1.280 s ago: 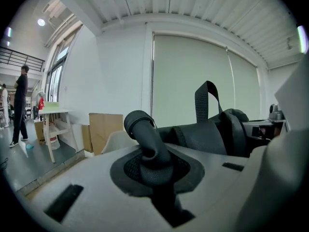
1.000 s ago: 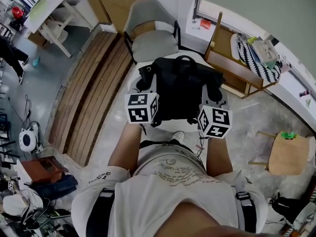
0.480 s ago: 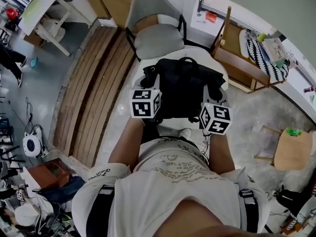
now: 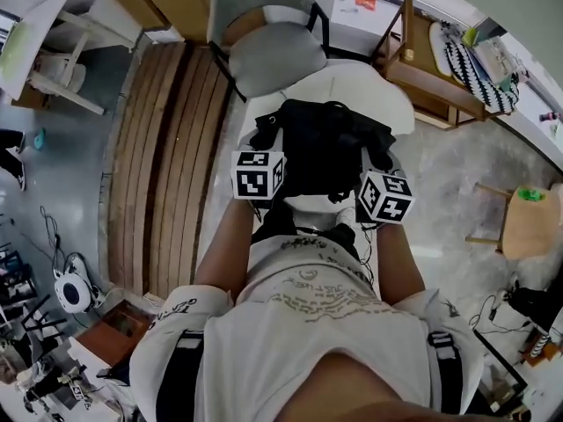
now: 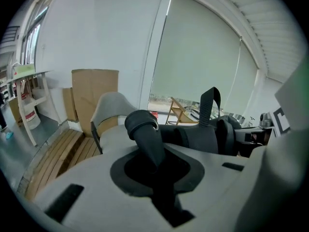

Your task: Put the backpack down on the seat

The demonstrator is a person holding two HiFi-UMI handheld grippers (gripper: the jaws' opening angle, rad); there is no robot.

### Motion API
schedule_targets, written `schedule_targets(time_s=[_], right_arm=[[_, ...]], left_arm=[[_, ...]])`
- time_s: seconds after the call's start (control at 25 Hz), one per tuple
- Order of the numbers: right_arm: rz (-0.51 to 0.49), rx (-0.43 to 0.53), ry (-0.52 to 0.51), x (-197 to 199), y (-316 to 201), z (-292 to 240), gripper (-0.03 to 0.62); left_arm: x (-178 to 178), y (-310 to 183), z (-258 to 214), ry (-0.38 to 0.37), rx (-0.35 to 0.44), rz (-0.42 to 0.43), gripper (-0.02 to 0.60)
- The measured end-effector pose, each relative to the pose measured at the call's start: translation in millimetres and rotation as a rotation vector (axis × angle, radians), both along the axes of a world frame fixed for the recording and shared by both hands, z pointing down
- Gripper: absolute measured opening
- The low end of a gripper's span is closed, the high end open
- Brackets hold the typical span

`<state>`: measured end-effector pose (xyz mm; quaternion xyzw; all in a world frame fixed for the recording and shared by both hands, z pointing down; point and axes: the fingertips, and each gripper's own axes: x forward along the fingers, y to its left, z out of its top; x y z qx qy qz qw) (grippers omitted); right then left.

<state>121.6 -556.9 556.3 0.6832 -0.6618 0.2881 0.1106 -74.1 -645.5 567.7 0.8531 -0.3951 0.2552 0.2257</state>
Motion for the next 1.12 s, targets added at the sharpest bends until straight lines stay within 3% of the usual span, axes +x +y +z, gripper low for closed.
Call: schedule_targets(time_s=[0.24,0.52,0.84,1.12], right_arm=[[0.027,-0.09,-0.075,-28,-20,75,0.083],[0.042,-0.231,-0.15,-47,-9,155,0.083],[0.041,-0.344,-0.206,-23,-1,242,0.083],[0.025,-0.36,-0.219,4,6,297,0.081]], left_arm=[[-29,-21,71,-0.044,-0.085,0.037,0.061],[-47,-15,155,-0.057,-0.209,0.074,0.06],[-25,-2,247,-0.091,-0.326,0.098,0.06],[3,4,308,-0.101,-0.392,0.127,0.06]])
